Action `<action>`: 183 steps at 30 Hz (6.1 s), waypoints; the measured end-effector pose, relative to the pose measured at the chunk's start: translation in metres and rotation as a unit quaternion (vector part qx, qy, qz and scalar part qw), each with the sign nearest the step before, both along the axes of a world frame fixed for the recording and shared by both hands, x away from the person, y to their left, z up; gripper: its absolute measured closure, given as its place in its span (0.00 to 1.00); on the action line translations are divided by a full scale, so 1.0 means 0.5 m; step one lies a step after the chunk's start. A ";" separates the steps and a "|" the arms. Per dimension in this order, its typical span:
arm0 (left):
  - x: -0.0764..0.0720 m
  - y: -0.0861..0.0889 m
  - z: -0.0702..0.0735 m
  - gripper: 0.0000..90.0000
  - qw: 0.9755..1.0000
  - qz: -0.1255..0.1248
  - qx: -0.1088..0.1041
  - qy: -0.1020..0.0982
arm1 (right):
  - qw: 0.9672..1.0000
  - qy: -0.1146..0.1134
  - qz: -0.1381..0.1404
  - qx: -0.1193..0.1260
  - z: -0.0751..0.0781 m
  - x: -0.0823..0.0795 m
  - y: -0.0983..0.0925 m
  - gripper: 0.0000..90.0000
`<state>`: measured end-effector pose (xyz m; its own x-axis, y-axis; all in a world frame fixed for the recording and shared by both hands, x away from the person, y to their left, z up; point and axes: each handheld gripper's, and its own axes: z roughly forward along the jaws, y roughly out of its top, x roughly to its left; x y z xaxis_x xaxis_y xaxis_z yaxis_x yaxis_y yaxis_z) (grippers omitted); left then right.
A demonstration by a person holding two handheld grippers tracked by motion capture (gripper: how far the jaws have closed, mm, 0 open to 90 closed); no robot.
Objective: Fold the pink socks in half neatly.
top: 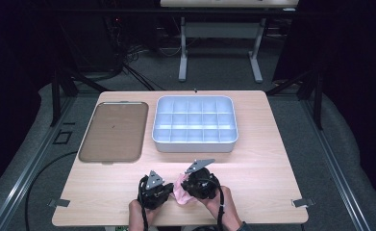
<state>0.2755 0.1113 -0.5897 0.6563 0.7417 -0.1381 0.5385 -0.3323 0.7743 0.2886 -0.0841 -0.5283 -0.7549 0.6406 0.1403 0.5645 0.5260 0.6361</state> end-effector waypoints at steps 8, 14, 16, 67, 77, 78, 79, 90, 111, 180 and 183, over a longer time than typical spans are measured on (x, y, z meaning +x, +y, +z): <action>-0.001 -0.001 0.000 0.95 1.000 0.001 0.002 -0.002 | 1.000 0.015 0.015 -0.021 -0.045 0.002 0.020 0.93; -0.001 -0.001 0.000 0.95 1.000 0.001 0.001 -0.001 | 0.999 0.018 0.025 0.014 -0.041 -0.001 -0.004 0.86; -0.002 -0.002 0.000 0.95 1.000 0.003 0.003 -0.003 | 0.999 0.005 0.023 0.037 -0.033 -0.005 -0.018 0.82; -0.029 0.039 0.072 0.78 0.997 -0.002 -0.062 -0.034 | 0.998 -0.013 -0.061 -0.019 -0.088 -0.001 -0.062 0.46; -0.022 -0.029 0.063 0.89 0.997 -0.070 -0.020 -0.021 | 0.998 -0.013 -0.062 -0.020 -0.087 -0.001 -0.061 0.46; -0.019 -0.034 0.057 0.90 0.998 -0.063 -0.002 -0.017 | 0.998 -0.013 -0.062 -0.020 -0.087 -0.001 -0.061 0.46; -0.016 -0.037 0.052 0.91 0.998 -0.058 0.010 -0.015 | 0.998 -0.011 -0.062 -0.021 -0.087 -0.001 -0.061 0.46; -0.009 -0.028 0.015 0.99 0.998 -0.056 0.013 -0.006 | 0.998 0.003 -0.062 -0.009 -0.085 0.003 -0.067 0.48; -0.016 -0.025 0.007 1.00 0.998 -0.054 0.004 -0.017 | 0.993 0.063 -0.087 0.047 -0.089 -0.006 -0.087 0.81; -0.003 -0.079 0.006 1.00 0.997 -0.072 -0.010 -0.002 | 0.992 0.052 -0.047 0.109 -0.042 -0.018 -0.080 0.95; -0.002 -0.079 0.007 1.00 0.997 -0.076 -0.005 0.000 | 0.991 0.054 -0.045 0.110 -0.044 -0.016 -0.082 0.95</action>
<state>0.2744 0.0720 -0.5861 0.7607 0.6328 -0.1444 0.4822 -0.4021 0.7784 0.2806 -0.1252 -0.5503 -0.6694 0.6491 0.3614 0.6737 0.3253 0.6635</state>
